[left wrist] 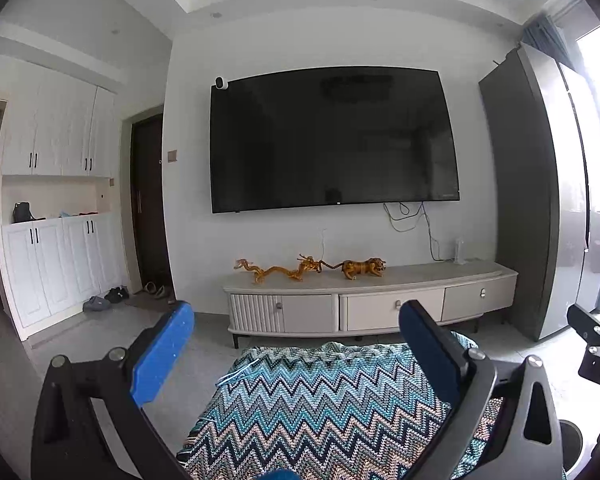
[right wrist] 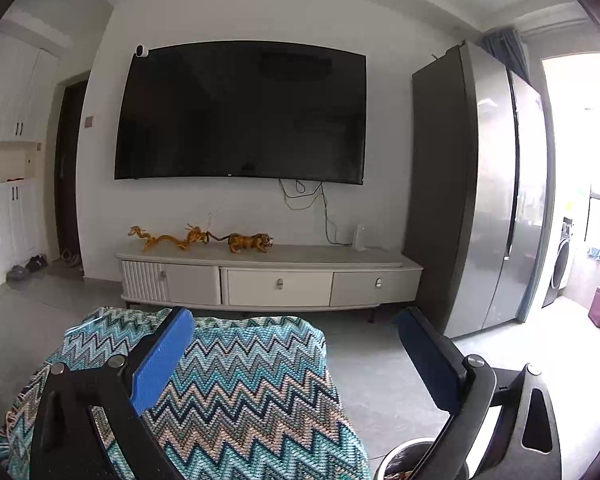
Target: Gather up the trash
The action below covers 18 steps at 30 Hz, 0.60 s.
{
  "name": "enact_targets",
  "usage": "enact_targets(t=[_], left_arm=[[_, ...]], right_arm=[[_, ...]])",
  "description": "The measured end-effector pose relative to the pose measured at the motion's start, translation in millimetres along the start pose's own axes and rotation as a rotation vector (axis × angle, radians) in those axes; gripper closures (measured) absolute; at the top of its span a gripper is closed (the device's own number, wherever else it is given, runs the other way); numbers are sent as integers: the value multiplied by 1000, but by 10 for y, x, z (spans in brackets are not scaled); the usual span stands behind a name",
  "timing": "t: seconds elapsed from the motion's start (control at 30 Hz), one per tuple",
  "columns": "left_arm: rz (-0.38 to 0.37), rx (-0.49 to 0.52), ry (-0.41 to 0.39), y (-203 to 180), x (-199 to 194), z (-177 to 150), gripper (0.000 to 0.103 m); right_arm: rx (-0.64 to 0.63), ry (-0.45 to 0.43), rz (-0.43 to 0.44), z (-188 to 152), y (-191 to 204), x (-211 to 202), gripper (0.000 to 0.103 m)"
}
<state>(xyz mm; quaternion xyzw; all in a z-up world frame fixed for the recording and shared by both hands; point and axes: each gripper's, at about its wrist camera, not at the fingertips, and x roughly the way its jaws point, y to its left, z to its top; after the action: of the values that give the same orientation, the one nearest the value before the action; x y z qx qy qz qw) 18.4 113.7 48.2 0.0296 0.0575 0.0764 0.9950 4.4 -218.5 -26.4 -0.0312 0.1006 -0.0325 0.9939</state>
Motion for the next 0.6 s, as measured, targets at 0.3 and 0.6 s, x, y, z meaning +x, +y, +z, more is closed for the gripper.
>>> enact_targets(t=[0.3, 0.6], left_arm=[[-16, 3, -11, -52, -35, -9, 0], [-39, -2, 7, -82, -22, -47, 0]], right_arm=[[7, -7, -31, -30, -86, -33, 0], [9, -11, -35, -44, -95, -50, 0]])
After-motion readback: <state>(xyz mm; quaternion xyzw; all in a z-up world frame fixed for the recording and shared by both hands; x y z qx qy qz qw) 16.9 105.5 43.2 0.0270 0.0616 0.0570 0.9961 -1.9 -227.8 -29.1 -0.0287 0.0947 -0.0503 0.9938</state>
